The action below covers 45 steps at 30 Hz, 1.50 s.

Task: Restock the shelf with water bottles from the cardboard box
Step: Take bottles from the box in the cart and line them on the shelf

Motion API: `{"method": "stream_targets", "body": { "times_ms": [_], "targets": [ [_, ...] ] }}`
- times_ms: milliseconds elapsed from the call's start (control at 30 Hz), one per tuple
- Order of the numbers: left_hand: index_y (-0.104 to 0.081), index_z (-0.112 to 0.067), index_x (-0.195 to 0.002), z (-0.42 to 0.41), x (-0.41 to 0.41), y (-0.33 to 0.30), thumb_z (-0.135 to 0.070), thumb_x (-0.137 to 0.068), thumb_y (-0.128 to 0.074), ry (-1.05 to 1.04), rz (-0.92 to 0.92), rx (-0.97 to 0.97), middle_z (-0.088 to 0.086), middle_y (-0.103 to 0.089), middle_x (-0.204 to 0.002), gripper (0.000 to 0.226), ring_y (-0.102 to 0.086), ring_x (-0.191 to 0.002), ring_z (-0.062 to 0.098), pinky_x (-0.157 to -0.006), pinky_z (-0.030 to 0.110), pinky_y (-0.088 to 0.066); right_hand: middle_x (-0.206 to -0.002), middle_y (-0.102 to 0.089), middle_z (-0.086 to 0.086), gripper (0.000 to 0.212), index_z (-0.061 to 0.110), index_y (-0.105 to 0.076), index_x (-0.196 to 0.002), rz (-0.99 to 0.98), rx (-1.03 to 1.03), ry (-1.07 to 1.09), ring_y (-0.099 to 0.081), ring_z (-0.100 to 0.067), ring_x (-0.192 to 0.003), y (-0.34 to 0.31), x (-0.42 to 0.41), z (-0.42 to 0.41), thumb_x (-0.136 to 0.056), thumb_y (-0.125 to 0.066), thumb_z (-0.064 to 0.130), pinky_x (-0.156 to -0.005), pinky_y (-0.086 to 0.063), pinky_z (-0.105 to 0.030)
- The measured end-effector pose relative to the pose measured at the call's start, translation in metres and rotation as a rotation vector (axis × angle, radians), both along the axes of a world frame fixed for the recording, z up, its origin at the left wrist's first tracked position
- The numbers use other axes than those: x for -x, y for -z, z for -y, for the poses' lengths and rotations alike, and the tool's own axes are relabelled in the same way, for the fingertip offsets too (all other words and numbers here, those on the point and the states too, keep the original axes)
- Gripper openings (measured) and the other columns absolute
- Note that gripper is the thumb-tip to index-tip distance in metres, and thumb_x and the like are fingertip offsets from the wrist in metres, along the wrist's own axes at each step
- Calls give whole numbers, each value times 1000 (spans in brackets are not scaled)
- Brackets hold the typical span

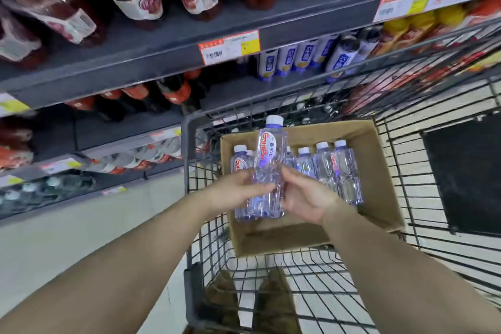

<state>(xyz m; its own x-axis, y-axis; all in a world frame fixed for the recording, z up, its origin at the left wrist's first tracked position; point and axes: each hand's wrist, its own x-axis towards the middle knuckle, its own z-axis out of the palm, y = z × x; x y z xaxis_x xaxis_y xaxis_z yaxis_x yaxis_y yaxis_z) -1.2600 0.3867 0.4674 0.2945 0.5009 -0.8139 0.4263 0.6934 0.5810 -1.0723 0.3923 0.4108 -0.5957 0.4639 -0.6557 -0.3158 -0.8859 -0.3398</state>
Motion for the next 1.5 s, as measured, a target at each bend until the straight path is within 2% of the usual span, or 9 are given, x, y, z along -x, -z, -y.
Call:
{"method": "stream_targets", "body": {
  "times_ms": [167, 333, 700, 800, 900, 1067, 1233, 1367, 1500],
  "targets": [
    [-60, -22, -127, 6, 13, 8, -36, -75, -74, -296, 172, 109, 4, -72, -121, 56, -68, -111, 26, -101, 54, -49, -121, -67, -6, 37, 14, -60, -128, 74, -124, -61, -60, -19, -105, -4, 12, -1, -92, -58, 22, -96, -47, -34],
    [-58, -17, -120, 11, 30, 19, -36, -72, -85, -350, -17, -43, 5, -73, -114, 58, -69, -106, 25, -100, 53, -50, -103, -69, -4, 33, 6, -61, -125, 743, -230, -194, -61, -14, -85, 15, 30, 4, -93, -63, 17, -77, -50, -24],
    [-52, -10, -123, 15, 35, 36, -12, -83, -77, -410, -98, -191, 2, -71, -110, 48, -70, -99, 17, -91, 32, -53, -129, -61, -11, 60, 8, -49, -133, 1016, -405, -540, -59, -29, -116, 39, 80, 26, -83, -74, 32, -94, -46, -30],
    [-53, -13, -117, 15, 34, 38, -9, -85, -74, -411, -98, -186, -1, -71, -106, 39, -68, -93, 10, -82, 23, -53, -123, -66, -10, 39, 17, -60, -115, 890, -304, -449, -64, -26, -103, 45, 67, 30, -81, -75, 27, -92, -54, -41],
    [-55, -19, -109, 15, 32, 33, -11, -86, -74, -394, -82, -185, -8, -68, -98, 31, -65, -87, 3, -71, 15, -49, -137, -55, -10, 70, 12, -43, -141, 757, -189, -306, -61, -18, -100, 28, 43, 36, -81, -77, 20, -86, -58, -39],
    [-49, -14, -130, 24, 22, 0, -39, -69, -85, -366, -80, -180, 2, -66, -121, 76, -66, -108, 21, -100, 42, -51, -136, -51, -11, 86, 19, -35, -147, 560, -133, -166, -60, -22, -102, -20, 4, 29, -75, -82, 12, -63, -61, -45],
    [-53, -14, -130, 31, 26, -68, -50, -61, -87, -424, 16, -303, 3, -70, -121, 84, -67, -112, 23, -103, 45, -50, -116, -63, -9, 55, 27, -51, -123, 490, -383, -310, -66, -25, -100, -104, 0, 11, -78, -79, 13, -85, -56, -53],
    [-58, -11, -125, 43, 59, -145, -44, -62, -85, -539, 52, -459, 4, -74, -115, 76, -69, -107, 20, -102, 44, -50, -111, -66, -12, 51, 22, -50, -121, 427, -576, -364, -68, -21, -85, -182, 37, 2, -80, -76, 6, -60, -54, -33],
    [-58, -5, -124, 83, 124, -215, -15, -84, -76, -664, 25, -616, 1, -75, -107, 45, -71, -93, 11, -87, 29, -53, -115, -69, -11, 62, 24, -51, -125, 362, -781, -393, -67, -31, -104, -257, 114, 16, -71, -80, 12, -89, -53, -53]
  ]
}}
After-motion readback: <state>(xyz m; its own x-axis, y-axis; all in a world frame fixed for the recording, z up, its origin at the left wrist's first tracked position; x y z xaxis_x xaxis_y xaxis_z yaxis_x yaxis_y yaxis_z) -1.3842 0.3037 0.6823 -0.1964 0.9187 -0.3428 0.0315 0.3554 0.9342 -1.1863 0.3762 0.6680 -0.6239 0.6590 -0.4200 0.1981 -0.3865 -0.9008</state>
